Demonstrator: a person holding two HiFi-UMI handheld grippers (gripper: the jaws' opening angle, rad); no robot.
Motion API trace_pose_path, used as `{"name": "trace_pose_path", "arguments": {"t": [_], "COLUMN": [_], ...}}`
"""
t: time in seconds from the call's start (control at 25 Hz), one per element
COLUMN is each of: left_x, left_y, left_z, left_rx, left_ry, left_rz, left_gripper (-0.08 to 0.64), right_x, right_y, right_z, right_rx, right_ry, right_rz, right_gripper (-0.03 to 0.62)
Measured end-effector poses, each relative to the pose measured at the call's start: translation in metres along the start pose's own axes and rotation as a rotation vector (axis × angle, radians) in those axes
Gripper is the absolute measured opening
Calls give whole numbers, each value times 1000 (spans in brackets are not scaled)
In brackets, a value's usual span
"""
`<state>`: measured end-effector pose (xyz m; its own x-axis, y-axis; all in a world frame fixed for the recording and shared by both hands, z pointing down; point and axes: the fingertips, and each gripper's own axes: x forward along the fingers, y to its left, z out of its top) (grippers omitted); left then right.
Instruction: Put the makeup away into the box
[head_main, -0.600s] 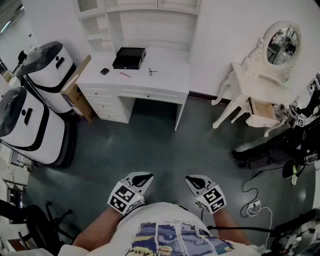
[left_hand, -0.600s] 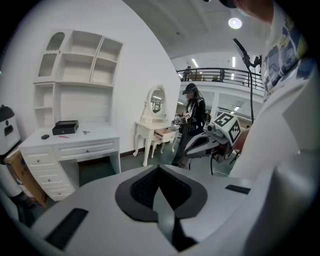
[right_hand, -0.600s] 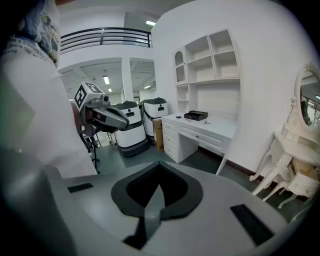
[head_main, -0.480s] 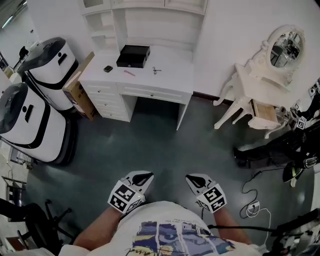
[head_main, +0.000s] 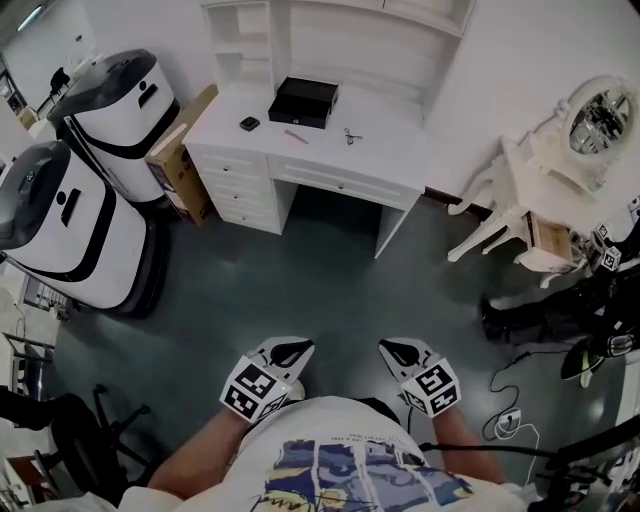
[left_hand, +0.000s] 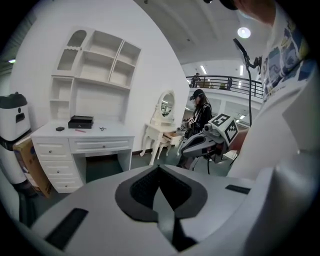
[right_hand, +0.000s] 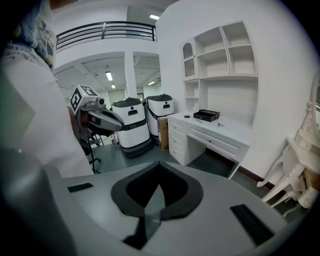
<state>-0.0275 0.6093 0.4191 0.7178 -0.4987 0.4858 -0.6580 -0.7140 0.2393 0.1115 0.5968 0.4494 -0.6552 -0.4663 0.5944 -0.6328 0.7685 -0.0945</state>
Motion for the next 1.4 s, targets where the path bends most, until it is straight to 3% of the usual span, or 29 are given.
{"name": "trace_pose_path", "arguments": {"t": [0.32, 0.52, 0.92, 1.12, 1.4], "left_x": [-20, 4, 81, 115, 141], "left_y": [48, 98, 176, 205, 250], "left_z": [-7, -12, 77, 116, 142], "left_rx": [-22, -33, -66, -69, -98], "left_ry": [-14, -41, -25, -12, -4], "left_rz": [22, 58, 223, 278, 327], "left_gripper": [15, 15, 17, 17, 17], "right_x": [45, 93, 145, 163, 193], "right_y": [0, -29, -163, -219, -264], "right_z": [42, 52, 122, 137, 146], "right_rx": [2, -14, -82, -125, -71], "right_ry": [-55, -75, -116, -105, -80], "right_rz": [-39, -24, 102, 163, 194], "right_gripper": [28, 28, 29, 28, 28]}}
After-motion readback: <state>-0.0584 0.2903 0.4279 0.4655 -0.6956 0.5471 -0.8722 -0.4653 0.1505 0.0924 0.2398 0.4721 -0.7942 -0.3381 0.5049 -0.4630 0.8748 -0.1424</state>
